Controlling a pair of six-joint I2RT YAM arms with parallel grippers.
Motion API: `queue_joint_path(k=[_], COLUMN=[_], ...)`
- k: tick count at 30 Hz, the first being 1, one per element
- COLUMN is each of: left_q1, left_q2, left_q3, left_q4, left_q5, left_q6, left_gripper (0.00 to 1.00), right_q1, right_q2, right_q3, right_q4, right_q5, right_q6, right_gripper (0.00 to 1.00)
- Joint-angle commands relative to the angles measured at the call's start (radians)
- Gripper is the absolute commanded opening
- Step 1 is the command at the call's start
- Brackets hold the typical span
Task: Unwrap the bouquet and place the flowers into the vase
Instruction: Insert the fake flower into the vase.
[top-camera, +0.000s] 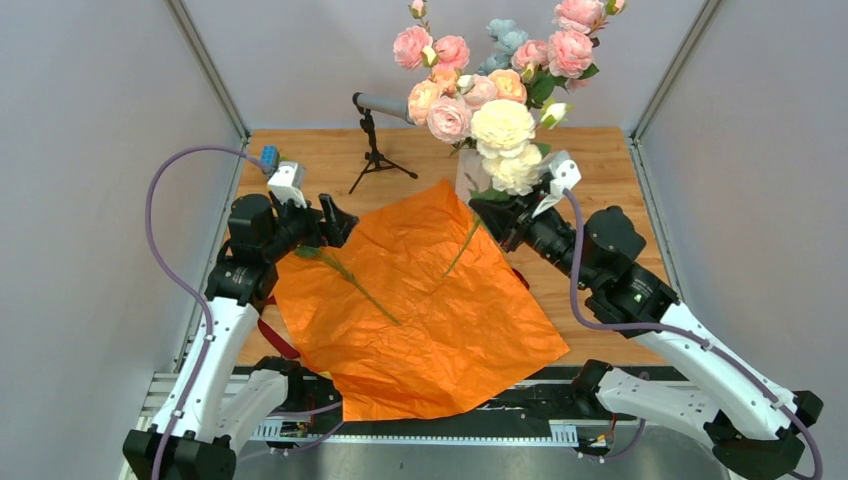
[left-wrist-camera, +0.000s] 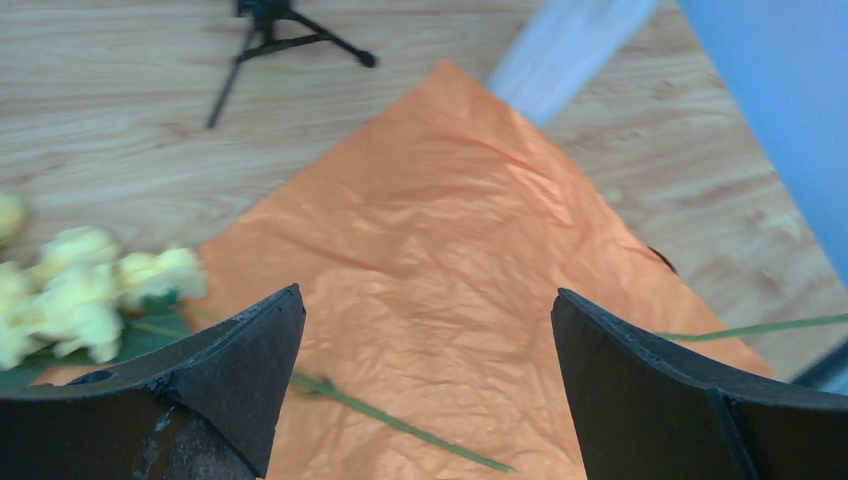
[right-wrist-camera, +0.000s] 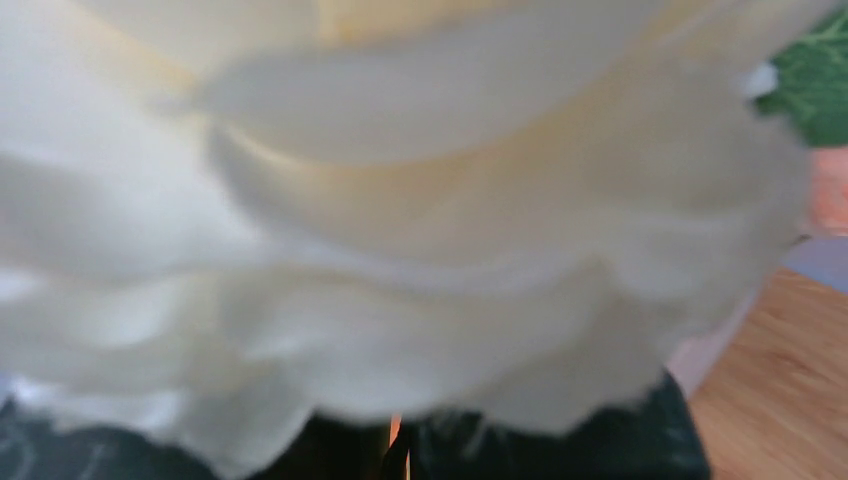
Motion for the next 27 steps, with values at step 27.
queue_joint_path(k=[27], left_q1=[0.067], left_q2=[-0.074], left_q3=[-0.034], left_q4=[-0.057], left_q5=[-0.457], left_q6=[0.231], left_gripper=[1.0], right_q1=[-0.383], right_q2=[0.17], right_q3=[0.037], right_q4=[0.652], right_q5=[0.388], right_q6=[-0.078], right_gripper=[0.0])
